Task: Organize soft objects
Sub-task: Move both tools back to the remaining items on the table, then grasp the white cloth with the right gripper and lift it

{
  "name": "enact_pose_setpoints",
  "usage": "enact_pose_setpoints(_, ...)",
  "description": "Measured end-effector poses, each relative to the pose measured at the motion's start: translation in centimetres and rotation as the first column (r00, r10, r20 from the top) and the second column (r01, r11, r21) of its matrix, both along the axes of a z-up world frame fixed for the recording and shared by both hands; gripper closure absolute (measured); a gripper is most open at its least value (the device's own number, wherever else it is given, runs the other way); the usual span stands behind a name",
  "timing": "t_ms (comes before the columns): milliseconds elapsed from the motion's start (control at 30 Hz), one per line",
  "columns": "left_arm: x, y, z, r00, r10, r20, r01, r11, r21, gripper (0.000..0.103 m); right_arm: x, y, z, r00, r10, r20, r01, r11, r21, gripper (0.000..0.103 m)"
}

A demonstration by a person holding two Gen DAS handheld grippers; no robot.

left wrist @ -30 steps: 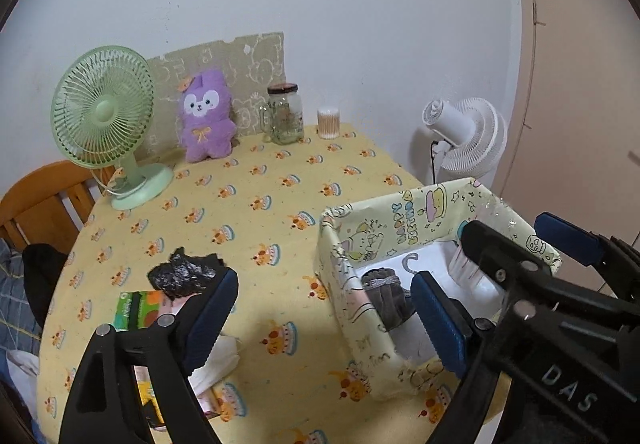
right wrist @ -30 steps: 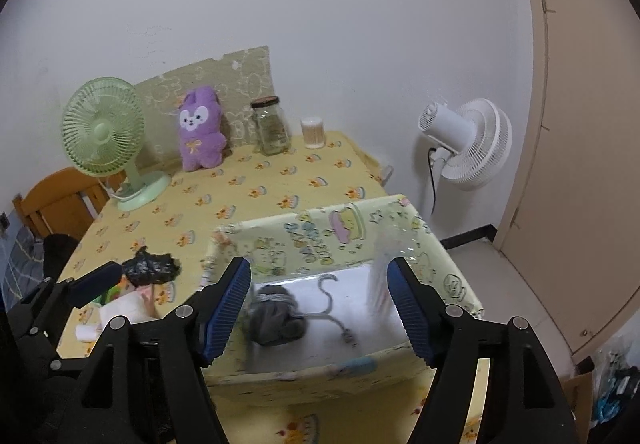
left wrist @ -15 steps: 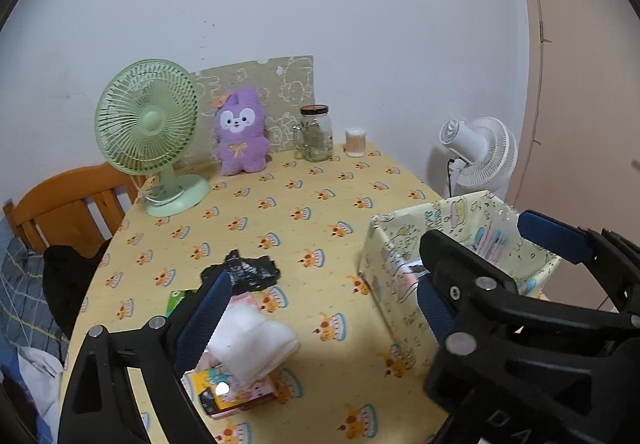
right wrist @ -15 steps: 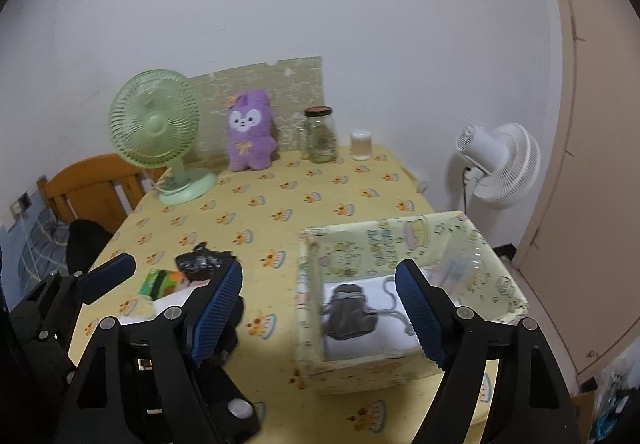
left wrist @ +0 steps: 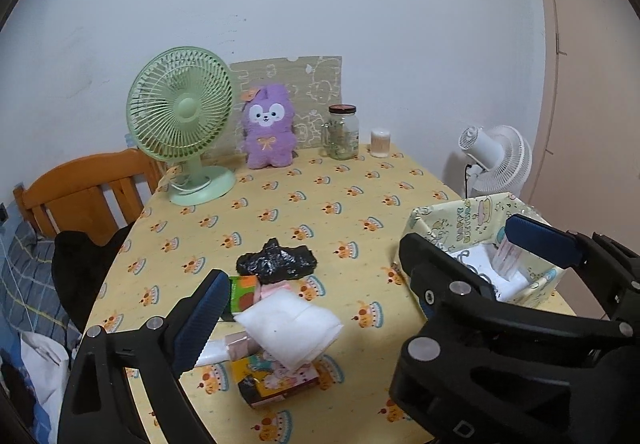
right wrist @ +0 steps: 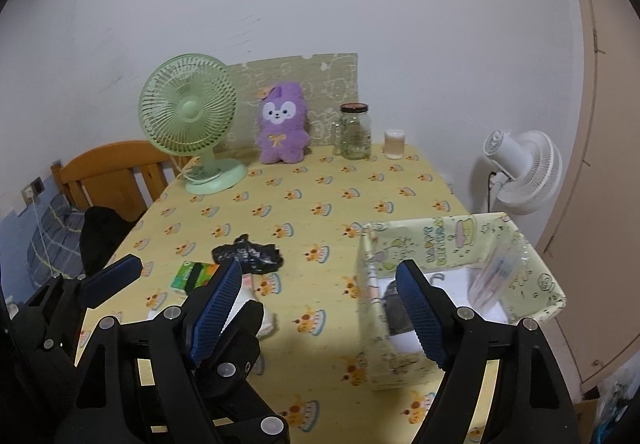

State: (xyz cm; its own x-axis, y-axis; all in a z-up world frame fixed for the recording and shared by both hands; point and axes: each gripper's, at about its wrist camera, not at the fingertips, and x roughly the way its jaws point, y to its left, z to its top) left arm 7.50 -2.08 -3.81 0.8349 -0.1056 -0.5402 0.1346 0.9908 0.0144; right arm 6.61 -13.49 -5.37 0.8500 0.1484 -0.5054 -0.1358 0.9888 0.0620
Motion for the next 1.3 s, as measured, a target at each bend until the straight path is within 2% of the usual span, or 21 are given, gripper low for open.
enact_pose_setpoints(367,-0.1,2.3,-1.7,0.998,0.054,-0.012,-0.054,0.999,0.008,0.006,0.5,2.5,-1.7,0.999,0.037,-0.027,-0.037,0.999,0.016,0.017)
enact_pose_setpoints(1300,2.4,6.9,-8.4,0.981,0.129,-0.147,-0.127,0.992,0.024,0.007,4.6,7.6,-8.8,0.978,0.15,-0.143,-0.145,0.989,0.042,0.016)
